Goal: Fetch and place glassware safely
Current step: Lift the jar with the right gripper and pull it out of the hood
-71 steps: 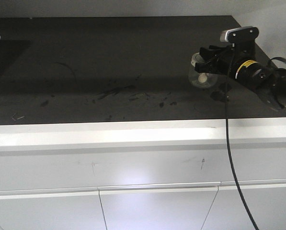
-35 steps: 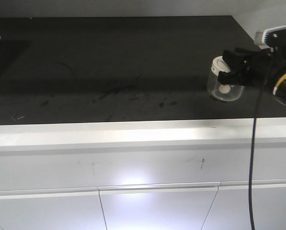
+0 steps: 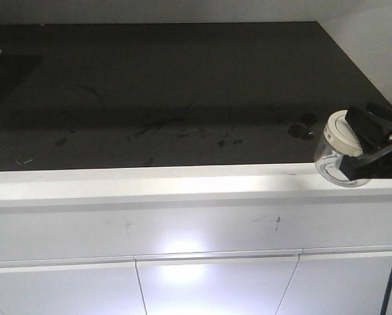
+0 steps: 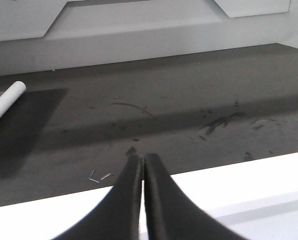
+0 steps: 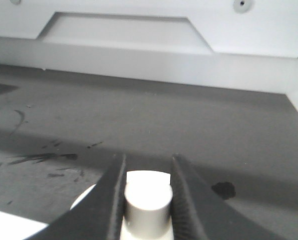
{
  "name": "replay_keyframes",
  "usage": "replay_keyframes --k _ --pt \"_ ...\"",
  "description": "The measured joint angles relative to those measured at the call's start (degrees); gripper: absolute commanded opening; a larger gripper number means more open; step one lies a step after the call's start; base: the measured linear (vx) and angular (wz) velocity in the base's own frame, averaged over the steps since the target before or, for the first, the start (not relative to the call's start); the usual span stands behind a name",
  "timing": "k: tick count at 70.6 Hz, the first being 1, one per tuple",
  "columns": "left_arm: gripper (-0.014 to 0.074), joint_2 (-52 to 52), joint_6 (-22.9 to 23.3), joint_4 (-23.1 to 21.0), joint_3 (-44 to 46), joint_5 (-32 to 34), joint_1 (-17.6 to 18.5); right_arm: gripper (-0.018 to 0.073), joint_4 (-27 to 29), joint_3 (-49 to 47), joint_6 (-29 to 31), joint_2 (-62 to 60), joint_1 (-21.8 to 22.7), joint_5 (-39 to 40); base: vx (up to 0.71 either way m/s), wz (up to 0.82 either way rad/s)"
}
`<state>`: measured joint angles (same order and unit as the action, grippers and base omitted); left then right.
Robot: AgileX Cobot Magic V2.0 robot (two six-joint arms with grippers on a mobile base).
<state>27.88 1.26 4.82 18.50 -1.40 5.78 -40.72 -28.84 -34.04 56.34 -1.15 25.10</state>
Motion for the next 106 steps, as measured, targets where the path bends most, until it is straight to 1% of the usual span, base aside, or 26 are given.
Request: replay_keyframes --k 7,13,20,29,38,47,59,68,79,92,106 --pt "-0.0007 0.00 0.00 0.00 0.00 0.00 0.00 -0.0002 -0.49 3.38 -0.04 -4.69 0.00 0.25 0.00 0.00" --pt "-0.0007 0.00 0.00 0.00 0.00 0.00 0.00 -0.0002 -2.07 6.04 -0.69 -7.55 0.00 1.12 0.00 0.00" --pt "-0.0007 0.00 0.00 0.00 0.00 0.00 0.00 -0.0002 -4.07 8.09 -2.28 -9.38 -1.57 1.90 0.00 0.00" --pt "-0.0007 0.00 0.00 0.00 0.00 0.00 0.00 -0.0002 -5.68 8.76 -3.32 -9.54 -6.87 2.18 0.00 0.00" --pt "-0.0007 0.00 0.00 0.00 0.00 -0.15 0.00 -0.0002 -6.06 8.96 -3.55 -9.54 -13.02 2.57 0.00 0.00" --pt "-0.0007 0.00 0.00 0.00 0.00 -0.62 0.00 -0.0002 -6.11 9.00 -3.55 -9.54 -18.16 1.98 0.00 0.00" --pt "-0.0007 0.00 0.00 0.00 0.00 -0.81 0.00 -0.0002 -6.11 9.00 -3.55 -9.54 -23.74 1.35 0.00 0.00" --pt "-0.0007 0.00 0.00 0.00 0.00 -0.88 0.00 -0.0002 -6.11 9.00 -3.55 -7.49 -27.02 1.75 0.00 0.00" --pt "-0.0007 0.00 0.00 0.00 0.00 -1.05 0.00 -0.0002 -6.11 8.40 -3.55 -1.64 -27.78 5.30 0.00 0.00" --pt "-0.0007 0.00 0.00 0.00 0.00 -1.07 0.00 -0.0002 -6.11 4.11 -3.50 5.45 -27.78 8.39 0.00 0.00" --pt "-0.0007 0.00 0.00 0.00 0.00 -1.07 0.00 -0.0002 -6.22 2.91 -3.50 8.67 -27.78 11.41 0.00 0.00"
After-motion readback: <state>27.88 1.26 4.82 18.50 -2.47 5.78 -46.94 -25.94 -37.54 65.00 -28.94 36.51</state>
